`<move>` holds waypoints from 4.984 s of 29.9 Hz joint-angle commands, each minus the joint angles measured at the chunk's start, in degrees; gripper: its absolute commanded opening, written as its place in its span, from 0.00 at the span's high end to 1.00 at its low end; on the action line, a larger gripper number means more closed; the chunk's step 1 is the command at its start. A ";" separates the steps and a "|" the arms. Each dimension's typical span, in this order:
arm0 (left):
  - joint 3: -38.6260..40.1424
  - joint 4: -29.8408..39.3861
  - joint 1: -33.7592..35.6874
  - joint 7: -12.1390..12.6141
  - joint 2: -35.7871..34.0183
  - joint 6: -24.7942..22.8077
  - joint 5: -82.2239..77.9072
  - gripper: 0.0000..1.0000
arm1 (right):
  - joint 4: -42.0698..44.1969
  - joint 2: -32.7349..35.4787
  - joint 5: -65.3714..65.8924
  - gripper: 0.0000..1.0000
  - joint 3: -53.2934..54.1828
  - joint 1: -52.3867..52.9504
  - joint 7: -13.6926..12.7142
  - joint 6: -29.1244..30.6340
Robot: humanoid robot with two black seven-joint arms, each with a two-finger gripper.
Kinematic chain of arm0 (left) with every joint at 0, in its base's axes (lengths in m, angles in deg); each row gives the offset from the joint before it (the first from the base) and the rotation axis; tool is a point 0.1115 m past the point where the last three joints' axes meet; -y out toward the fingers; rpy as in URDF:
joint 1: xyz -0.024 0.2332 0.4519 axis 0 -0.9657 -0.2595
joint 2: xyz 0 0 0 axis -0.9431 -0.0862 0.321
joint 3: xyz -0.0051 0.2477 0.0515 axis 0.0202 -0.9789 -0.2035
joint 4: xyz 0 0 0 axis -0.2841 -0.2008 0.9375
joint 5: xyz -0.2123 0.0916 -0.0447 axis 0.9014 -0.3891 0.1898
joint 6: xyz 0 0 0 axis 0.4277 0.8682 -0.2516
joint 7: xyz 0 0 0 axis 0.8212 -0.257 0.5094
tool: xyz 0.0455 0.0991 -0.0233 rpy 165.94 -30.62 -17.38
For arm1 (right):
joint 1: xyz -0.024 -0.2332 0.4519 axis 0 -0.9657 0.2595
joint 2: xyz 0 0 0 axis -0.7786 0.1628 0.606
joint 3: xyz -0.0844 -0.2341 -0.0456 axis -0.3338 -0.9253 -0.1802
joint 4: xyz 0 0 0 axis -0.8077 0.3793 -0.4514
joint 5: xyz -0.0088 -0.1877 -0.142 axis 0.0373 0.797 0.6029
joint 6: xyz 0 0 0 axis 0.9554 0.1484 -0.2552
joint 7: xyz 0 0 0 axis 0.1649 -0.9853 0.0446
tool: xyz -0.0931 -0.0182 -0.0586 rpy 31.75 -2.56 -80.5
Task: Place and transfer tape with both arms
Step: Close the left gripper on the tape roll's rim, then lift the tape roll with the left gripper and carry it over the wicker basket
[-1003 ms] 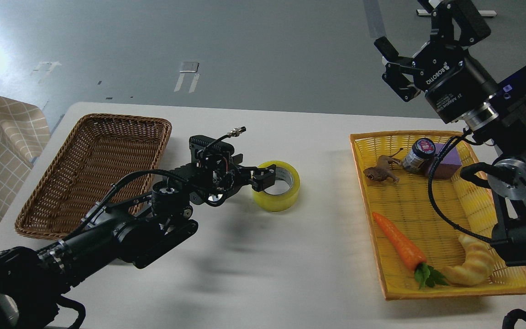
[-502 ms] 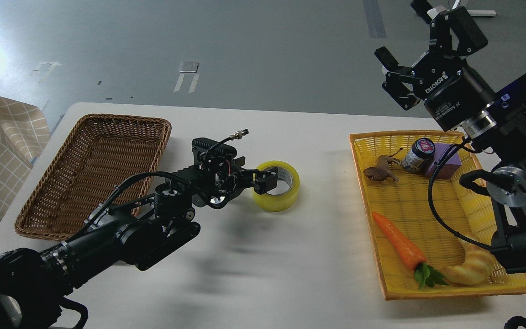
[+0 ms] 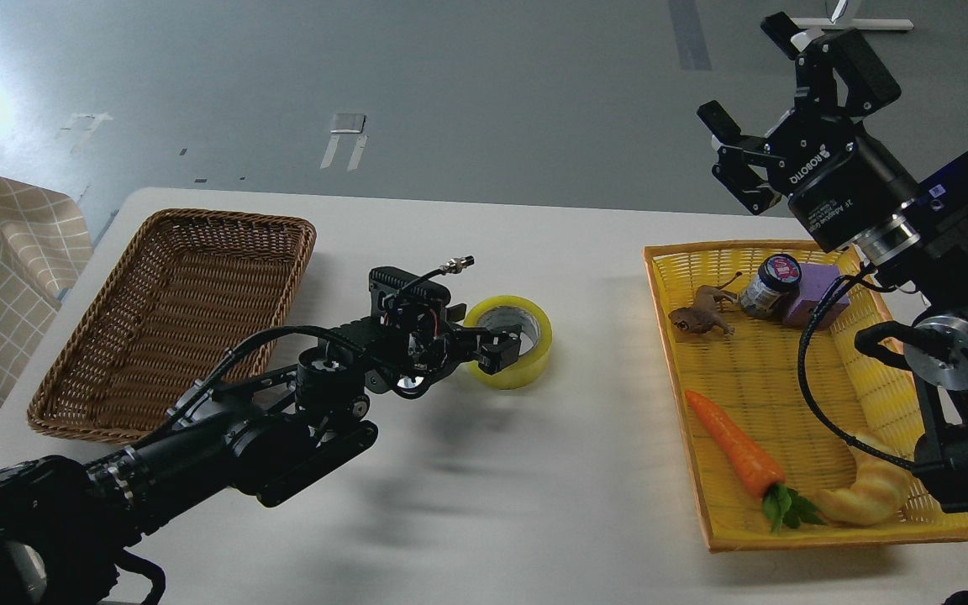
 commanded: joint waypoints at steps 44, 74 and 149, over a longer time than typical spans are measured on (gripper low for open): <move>-2.19 -1.29 2.81 -0.87 0.69 -0.36 -0.14 0.49 | -0.43 1.24 0.00 0.00 1.10 -1.63 0.08 -0.42; -4.57 -0.85 4.48 -1.05 -1.25 -0.44 -0.05 0.87 | -0.34 1.24 0.09 0.00 2.33 -2.59 0.08 -0.86; -4.57 -1.99 -2.72 -20.21 -47.04 8.70 15.24 0.86 | 0.19 1.33 0.53 0.00 2.15 -2.50 -0.36 -0.77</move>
